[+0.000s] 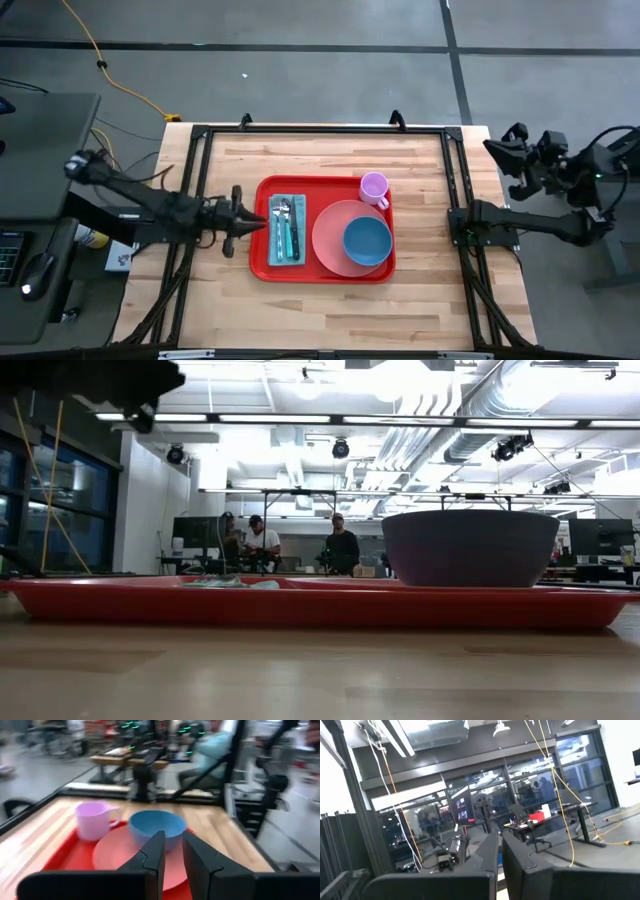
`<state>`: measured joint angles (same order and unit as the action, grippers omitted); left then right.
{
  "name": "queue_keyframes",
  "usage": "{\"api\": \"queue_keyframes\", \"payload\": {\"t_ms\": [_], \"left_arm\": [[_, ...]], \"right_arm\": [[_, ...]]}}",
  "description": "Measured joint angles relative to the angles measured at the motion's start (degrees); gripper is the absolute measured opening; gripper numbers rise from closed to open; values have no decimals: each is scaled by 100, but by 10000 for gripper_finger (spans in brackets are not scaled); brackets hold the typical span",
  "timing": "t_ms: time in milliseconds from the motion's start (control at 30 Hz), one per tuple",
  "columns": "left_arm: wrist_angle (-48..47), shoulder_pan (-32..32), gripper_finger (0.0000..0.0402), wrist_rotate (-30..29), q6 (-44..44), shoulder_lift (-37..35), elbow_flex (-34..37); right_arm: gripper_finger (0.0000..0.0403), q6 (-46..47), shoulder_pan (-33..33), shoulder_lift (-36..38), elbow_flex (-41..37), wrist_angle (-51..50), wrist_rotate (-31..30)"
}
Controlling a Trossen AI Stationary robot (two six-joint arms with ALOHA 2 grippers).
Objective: Set up tray
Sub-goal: Return to Home Position
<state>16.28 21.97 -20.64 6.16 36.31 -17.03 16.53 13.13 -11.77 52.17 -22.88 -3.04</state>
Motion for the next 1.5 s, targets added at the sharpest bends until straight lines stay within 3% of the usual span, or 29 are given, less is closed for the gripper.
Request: {"api": "queue_keyframes", "payload": {"t_ms": [167,333,600,767,867,1033,1200,1267,1433,1500], "left_arm": [[-454,-1080,94,1897,-942,7,-14],[-1059,-2028,94,2560,-1418,-63,-8],[-1107,-3209,94,3508,-1640,-68,-9],[-1321,-3407,94,3101,-1643,-65,-9],[-1363,-3398,94,2796,-1476,-63,-9],[-1617,-3361,94,2955,-1812,-333,-18],[-2098,-3355,95,2158,-2237,-1037,-18],[-2170,-3350,95,2160,-2393,-1401,-20],[-2513,-3352,95,2254,-2506,-2267,-18],[-2692,-3350,95,2332,-2532,-2502,-20]], "right_arm": [[0,-141,0,0,-134,142,-8],[0,155,0,0,-154,-294,-88],[0,342,0,-2,-154,-430,-64],[0,142,0,-2,-151,-633,-298],[0,277,0,-2,-151,-947,-108],[0,-246,2,28,-154,-1029,15],[0,-963,2,257,-392,54,554],[0,-1082,0,457,-771,624,845],[0,-768,2,1029,-2077,1626,843],[0,-797,2,1145,-2586,2477,984]]}}
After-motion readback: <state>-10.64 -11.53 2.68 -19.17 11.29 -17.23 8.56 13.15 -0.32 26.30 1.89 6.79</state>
